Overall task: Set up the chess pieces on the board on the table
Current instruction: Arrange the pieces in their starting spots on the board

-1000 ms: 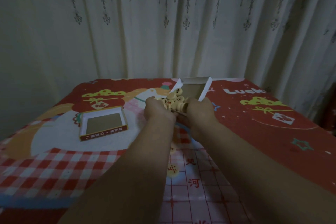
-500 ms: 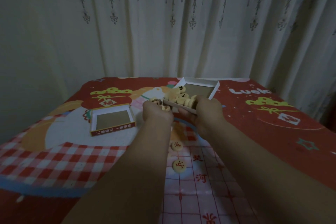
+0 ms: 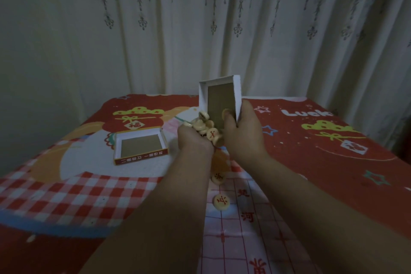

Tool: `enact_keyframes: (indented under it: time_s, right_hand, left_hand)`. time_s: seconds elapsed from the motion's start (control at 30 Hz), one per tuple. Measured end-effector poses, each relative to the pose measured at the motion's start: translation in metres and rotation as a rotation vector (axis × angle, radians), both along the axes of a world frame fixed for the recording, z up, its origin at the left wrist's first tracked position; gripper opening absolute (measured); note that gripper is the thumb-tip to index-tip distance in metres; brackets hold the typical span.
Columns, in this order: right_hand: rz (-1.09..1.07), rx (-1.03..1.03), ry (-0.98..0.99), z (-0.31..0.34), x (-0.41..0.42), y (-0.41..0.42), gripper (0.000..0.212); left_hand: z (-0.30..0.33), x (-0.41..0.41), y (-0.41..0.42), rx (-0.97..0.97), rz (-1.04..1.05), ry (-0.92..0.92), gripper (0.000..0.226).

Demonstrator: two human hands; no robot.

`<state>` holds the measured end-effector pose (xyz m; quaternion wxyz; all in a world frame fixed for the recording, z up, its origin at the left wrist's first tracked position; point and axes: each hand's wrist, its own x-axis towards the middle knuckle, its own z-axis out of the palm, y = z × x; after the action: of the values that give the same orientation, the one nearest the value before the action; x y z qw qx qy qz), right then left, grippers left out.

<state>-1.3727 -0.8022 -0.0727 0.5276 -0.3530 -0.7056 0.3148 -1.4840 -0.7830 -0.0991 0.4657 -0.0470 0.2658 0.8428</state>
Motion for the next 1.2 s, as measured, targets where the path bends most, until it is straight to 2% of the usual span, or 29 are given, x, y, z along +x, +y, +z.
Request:
enact_keyframes:
  time_s: [0.17, 0.3, 0.43, 0.53, 0.6, 0.73, 0.87, 1.03, 1.1, 1.2]
  right_hand:
    - [-0.082, -0.244, 0.181, -0.002, -0.004, 0.009, 0.014]
    - [-0.06, -0.491, 0.35, -0.01, -0.005, 0.02, 0.009]
    - [0.01, -0.764, 0.469, -0.014, 0.011, 0.037, 0.024]
    - [0.002, -0.809, 0.47, -0.016, 0.027, 0.051, 0.031]
    - [-0.041, -0.784, 0.357, -0.017, 0.033, 0.058, 0.031]
    - [-0.142, -0.768, 0.004, -0.018, 0.042, 0.07, 0.04]
    - [-0.188, -0.722, -0.326, -0.018, 0.047, 0.076, 0.034]
    - [-0.295, -0.389, -0.803, -0.016, 0.059, 0.084, 0.044]
    - [-0.315, -0.23, -0.846, -0.012, 0.059, 0.074, 0.042]
    - [-0.189, -0.011, -0.894, -0.007, 0.053, 0.044, 0.035]
  left_hand:
    - [-0.004, 0.004, 0.001, -0.078, -0.004, -0.014, 0.025]
    - [-0.001, 0.007, -0.003, -0.125, -0.016, 0.029, 0.028]
    - [0.0, 0.006, -0.005, -0.144, 0.011, -0.003, 0.039]
    - [-0.003, 0.0, -0.004, -0.054, 0.042, -0.067, 0.036]
    - [-0.006, -0.003, -0.003, -0.023, 0.032, -0.095, 0.035]
    - [-0.003, -0.003, -0.005, 0.01, 0.009, -0.067, 0.035]
    - [0.003, -0.007, -0.009, 0.015, -0.01, -0.054, 0.032]
    - [0.013, -0.022, -0.02, 0.043, -0.013, -0.054, 0.03]
    - [0.017, -0.03, -0.026, 0.058, -0.015, -0.051, 0.028]
    - [0.02, -0.041, -0.036, 0.067, 0.001, -0.048, 0.029]
